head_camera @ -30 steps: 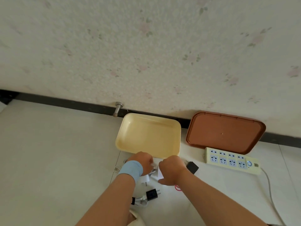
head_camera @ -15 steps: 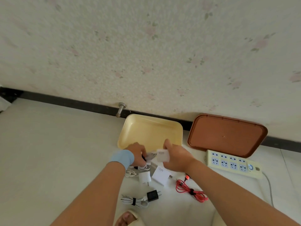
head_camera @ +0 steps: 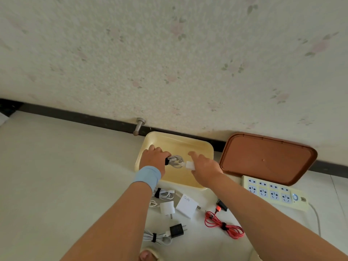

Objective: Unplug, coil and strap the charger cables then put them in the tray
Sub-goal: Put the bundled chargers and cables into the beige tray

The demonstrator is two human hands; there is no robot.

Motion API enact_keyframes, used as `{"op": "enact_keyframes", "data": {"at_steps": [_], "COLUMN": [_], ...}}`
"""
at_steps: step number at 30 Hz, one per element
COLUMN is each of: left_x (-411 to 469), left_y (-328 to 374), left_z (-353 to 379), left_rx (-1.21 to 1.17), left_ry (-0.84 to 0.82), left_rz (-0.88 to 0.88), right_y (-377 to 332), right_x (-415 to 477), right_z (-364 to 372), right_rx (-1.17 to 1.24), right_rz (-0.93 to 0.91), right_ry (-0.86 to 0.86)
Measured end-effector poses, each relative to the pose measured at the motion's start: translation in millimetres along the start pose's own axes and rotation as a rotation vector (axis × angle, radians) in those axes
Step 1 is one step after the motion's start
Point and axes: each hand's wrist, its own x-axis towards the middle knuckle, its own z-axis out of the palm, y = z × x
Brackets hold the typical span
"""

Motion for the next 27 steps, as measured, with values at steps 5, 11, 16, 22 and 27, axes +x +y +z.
{"op": "enact_keyframes", "data": {"at_steps": [5,11,16,22,27], "left_x": [7.8,3.4,-16.4,-43.8,-55.5], "left_y": [-3.8,-8.3,-3.5,21.8,29.3], "left_z": [31.5,49.0,41.1,23.8,44.0], "left_rx": [-0.056,-0.209,-0.24,-0.345,-0.241], "left_ry": [-0.155,-0.392,-0.143,-0.214,-0.443], "left_rz": [-0.054,-0.077,-0.043,-0.049,-0.025], "right_y": [-1.3,3.3,-2.6,-29.9,-51.7], "right_x": [6.5,13.7,9.0,-25.9,-58.3], "right_z": [27.2,50.5,42.9,22.5,45.5], "right_rx": [0.077,0.058,0.054,0.014,-0.266], "right_rz": [0.018,0.015,-0.012,-0.136,-0.169], "right_ry": [-0.177,-0.283,-0.291,-0.043,-0.253]}}
